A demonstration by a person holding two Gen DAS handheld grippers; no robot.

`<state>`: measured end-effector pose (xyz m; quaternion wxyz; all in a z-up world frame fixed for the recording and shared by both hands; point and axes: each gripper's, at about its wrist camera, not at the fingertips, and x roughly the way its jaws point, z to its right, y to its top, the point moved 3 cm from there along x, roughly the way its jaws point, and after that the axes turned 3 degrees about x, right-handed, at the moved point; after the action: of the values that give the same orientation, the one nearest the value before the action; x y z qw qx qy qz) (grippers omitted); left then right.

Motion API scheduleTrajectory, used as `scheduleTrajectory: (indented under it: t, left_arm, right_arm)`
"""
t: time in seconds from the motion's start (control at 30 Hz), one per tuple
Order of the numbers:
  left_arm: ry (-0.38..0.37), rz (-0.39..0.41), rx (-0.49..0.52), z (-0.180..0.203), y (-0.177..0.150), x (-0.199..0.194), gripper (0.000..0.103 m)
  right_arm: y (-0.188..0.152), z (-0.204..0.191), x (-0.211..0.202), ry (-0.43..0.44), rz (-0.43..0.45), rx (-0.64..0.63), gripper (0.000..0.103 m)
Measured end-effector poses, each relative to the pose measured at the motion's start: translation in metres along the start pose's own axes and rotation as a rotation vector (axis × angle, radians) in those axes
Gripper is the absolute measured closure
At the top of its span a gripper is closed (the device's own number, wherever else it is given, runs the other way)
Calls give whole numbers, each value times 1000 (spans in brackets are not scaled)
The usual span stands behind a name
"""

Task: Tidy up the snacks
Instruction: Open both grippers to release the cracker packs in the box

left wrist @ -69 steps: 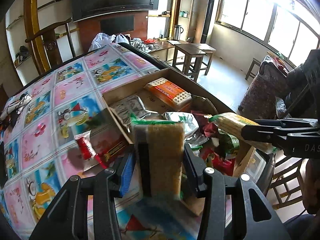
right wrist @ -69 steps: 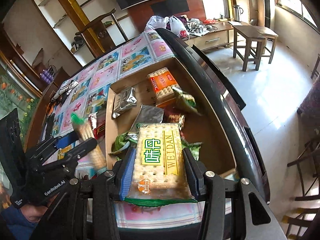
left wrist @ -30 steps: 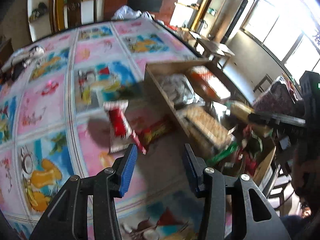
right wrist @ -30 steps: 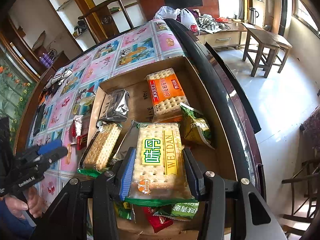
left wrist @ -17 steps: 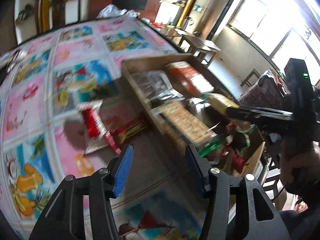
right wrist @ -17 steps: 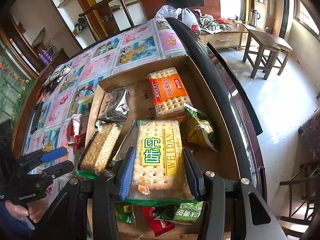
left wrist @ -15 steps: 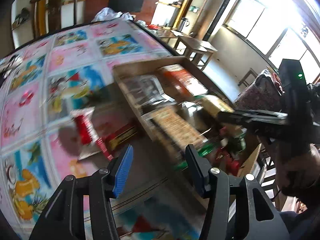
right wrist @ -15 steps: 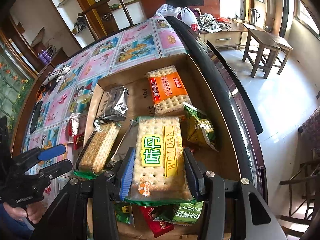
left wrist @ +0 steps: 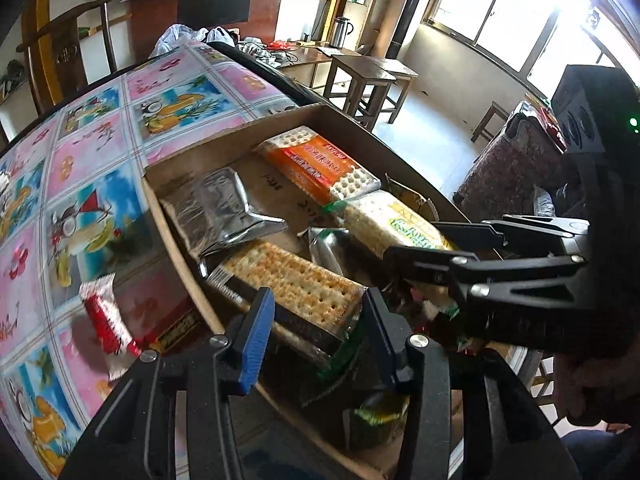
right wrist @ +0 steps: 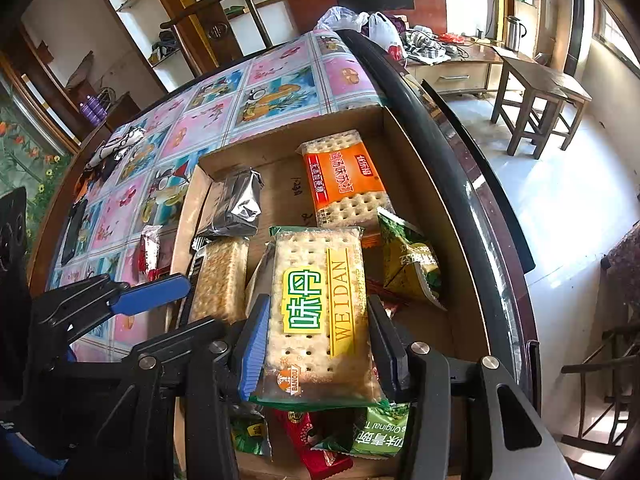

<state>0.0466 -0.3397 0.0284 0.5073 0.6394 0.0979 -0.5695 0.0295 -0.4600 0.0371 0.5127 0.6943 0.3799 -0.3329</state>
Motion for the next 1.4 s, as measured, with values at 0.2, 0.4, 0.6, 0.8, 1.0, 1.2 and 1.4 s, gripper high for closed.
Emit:
scheduleTrajectory:
  t: [0.2, 0.4, 0.6, 0.8, 1.0, 1.2, 1.4]
  left_arm:
    - [24, 0, 20, 5, 9, 10, 58]
    - [45, 7, 33, 8, 13, 15, 58]
    - [50, 11, 38, 8, 15, 17, 58]
    - [49, 15, 40, 7, 17, 19, 57]
    - [50, 16, 41, 7, 20, 21, 56]
    - [49, 20, 40, 7, 22, 22, 56]
    - [49, 20, 42, 7, 23, 23, 56]
  right_arm:
    - [6, 4, 3, -8, 5, 0, 53]
    - [17, 9, 11, -19, 8, 4, 53]
    - [23, 7, 19, -29, 5, -13, 53]
    - [28, 4, 27, -37, -4, -21, 53]
    - [32, 2, 34, -39, -13, -23, 53]
    - [34, 3, 36, -36, -17, -9, 53]
    - [33, 4, 36, -36, -21, -4, 53]
